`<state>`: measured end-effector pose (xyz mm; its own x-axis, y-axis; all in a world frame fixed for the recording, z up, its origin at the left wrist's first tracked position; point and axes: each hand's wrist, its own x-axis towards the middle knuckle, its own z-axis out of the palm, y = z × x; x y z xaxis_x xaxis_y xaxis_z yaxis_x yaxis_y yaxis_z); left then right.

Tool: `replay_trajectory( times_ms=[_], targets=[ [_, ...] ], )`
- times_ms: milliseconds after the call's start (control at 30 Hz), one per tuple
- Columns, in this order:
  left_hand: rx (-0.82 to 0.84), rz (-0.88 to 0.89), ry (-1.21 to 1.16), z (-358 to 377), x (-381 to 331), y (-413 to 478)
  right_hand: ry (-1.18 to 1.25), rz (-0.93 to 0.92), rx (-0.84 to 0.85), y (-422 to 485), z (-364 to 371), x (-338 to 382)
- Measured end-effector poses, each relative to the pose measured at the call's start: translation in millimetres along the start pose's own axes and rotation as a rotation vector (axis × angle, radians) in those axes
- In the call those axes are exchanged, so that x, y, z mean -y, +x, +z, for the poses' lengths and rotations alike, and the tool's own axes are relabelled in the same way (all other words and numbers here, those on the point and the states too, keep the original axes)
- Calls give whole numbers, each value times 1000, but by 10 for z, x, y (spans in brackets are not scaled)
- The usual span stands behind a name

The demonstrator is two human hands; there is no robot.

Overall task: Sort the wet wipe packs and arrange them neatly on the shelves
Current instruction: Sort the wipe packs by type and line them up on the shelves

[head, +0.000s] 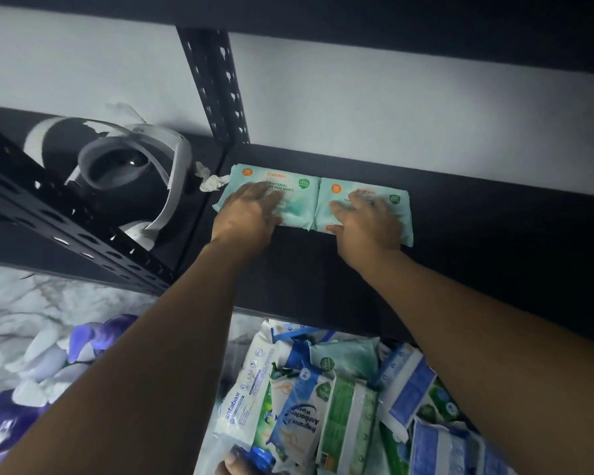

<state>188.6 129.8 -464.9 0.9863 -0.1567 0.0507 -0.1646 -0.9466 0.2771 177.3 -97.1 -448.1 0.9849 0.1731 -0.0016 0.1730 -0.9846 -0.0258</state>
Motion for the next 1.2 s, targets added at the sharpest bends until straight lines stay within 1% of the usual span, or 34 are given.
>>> replay_trajectory(
  times_ms=[100,167,233,300,367,433,500,567,633,667,767,800,833,867,933,1000,1133,1200],
  targets=[
    [23,-4,42,-21,13,73,15,3,37,44,-12,11],
    [60,-28,113,-30,-25,53,40,-4,120,55,-41,-15],
    [78,-116,128,-19,-124,-69,90,-22,166,-51,-60,-55],
    [39,-209,32,-26,-311,-271,175,-9,101,-314,-128,-116],
    [3,-254,-90,-14,-559,-535,245,7,15,-717,-176,-228],
    [11,-272,-182,17,-804,-867,327,22,-27,-1213,-192,-415],
    [12,-240,-236,56,-1037,-1257,386,92,-34,-1755,-178,-666],
    [-3,-212,-279,127,-1251,-1671,388,151,-76,-2304,-193,-885],
    [35,-257,-294,203,-1455,-2070,352,147,-95,-2826,-247,-1010],
    [79,-289,-259,219,-1571,-2252,318,115,-59,-3062,-281,-1025],
    [406,-340,-81,229,-1894,-2699,108,29,234,-3592,-387,-968],
    [476,-342,-85,223,-1975,-2810,59,21,319,-3708,-390,-960],
    [505,-350,-105,212,-2045,-2905,53,30,410,-3809,-385,-973],
    [517,-358,-124,192,-2110,-2990,65,44,471,-3895,-385,-1006],
    [520,-365,-133,142,-2206,-3160,61,57,485,-4056,-413,-1062],
    [514,-341,-106,120,-2227,-3287,73,68,537,-4174,-472,-1074],
    [396,-325,-129,63,-2200,-3380,156,167,612,-4138,-582,-1116],
    [339,-385,-177,39,-2193,-3350,200,217,572,-4051,-628,-1089]
  ],
)
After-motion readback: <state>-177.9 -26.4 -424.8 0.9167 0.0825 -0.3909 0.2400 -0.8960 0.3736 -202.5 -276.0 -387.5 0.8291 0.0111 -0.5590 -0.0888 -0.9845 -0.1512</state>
